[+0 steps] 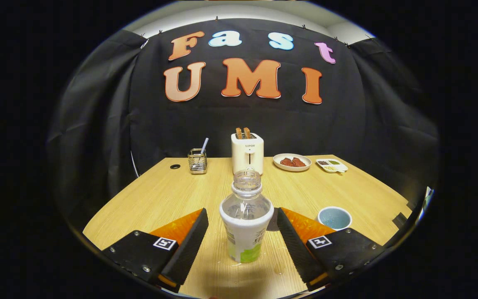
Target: Take the bottle from table, then pour the juice into the cup, finally place the bottle on the coaster
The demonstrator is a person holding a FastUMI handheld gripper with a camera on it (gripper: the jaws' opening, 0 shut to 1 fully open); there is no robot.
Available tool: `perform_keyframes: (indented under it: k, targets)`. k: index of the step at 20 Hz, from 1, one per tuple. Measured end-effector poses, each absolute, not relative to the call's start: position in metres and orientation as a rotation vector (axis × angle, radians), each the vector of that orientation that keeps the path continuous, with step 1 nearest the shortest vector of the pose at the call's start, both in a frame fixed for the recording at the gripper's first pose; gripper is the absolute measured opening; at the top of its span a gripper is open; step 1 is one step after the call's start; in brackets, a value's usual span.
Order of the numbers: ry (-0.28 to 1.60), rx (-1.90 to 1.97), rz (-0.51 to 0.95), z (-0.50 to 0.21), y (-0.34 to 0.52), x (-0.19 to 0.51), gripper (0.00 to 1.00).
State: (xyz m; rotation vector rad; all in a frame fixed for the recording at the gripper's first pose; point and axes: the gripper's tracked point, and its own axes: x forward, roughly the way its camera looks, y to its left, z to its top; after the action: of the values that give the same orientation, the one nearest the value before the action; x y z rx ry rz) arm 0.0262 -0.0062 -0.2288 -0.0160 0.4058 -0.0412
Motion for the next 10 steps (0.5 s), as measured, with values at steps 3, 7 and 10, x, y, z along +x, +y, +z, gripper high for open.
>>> perform_keyframes:
  k: [3,7,10]
  targets:
    - [0.397,0.008,-0.034,-0.238,-0.004,0.030,0.99]
    - [0.406,0.001,-0.044,-0.252,-0.006,0.036,0.99]
    - [0.401,-0.011,-0.050,-0.258,-0.011,0.040,0.85]
